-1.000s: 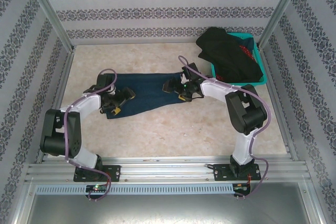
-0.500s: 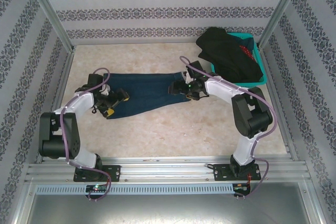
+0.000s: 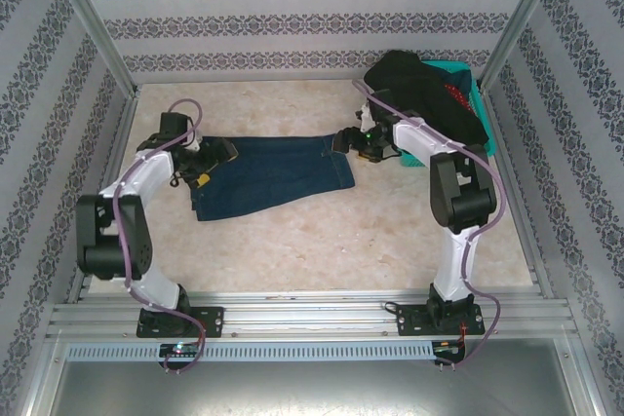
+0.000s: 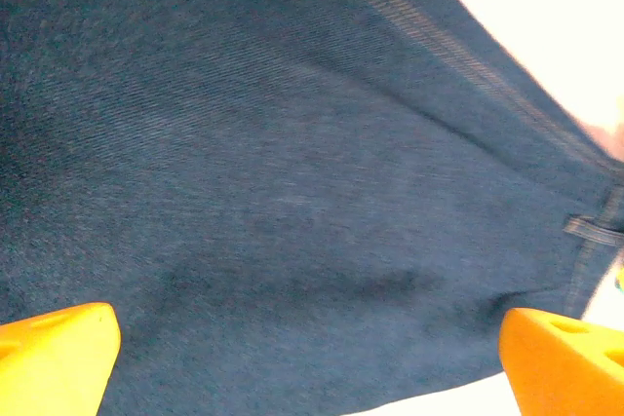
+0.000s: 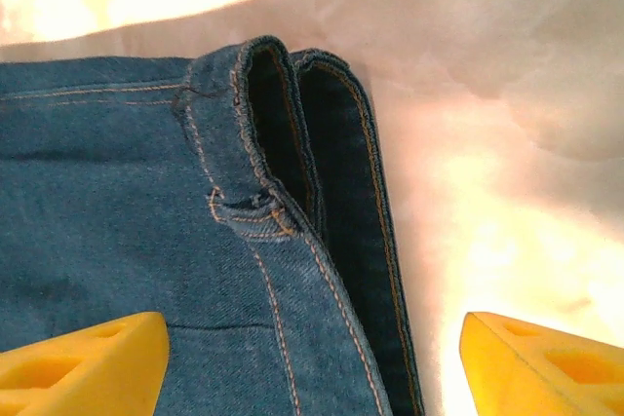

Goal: Fold and stack the skirts

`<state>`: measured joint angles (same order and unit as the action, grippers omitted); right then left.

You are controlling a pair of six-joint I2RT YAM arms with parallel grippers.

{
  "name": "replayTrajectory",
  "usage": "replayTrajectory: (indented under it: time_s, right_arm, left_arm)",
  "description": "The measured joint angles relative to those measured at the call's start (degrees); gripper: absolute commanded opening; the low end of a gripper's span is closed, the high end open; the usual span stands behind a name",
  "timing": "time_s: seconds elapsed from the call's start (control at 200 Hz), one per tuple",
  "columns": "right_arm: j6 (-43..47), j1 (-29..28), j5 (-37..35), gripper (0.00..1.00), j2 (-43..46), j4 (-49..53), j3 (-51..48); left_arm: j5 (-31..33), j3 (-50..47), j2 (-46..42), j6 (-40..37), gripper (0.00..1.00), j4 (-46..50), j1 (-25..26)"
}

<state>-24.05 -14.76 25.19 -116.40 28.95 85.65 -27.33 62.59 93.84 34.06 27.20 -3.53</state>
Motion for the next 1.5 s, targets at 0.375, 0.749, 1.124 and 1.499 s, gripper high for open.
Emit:
replayTrajectory:
  time_s: [0.375, 0.749, 1.124, 1.499]
  right_arm:
    - [0.02, -0.76, 4.44, 0.67, -4.52, 1.11, 0.61]
    - [-10.43, -3.13, 13.79, 0.24, -5.44, -9.01, -2.05]
    - [-8.92, -1.09, 4.87, 0.69, -2.47, -5.79, -3.96]
    - [-6.91, -1.14, 3.08, 0.51, -2.91, -1.55, -3.93]
  left_arm:
    - [1.07, -3.67, 4.90, -0.02, 1.00, -2.34, -1.22]
    - [0.76, -4.98, 4.94, 0.24, 1.00, -4.55, -1.46]
    - [0.94, -4.98, 4.85, 0.15, 1.00, -4.52, -1.46]
    - [0.96, -4.98, 4.85, 0.15, 1.00, -4.52, -1.46]
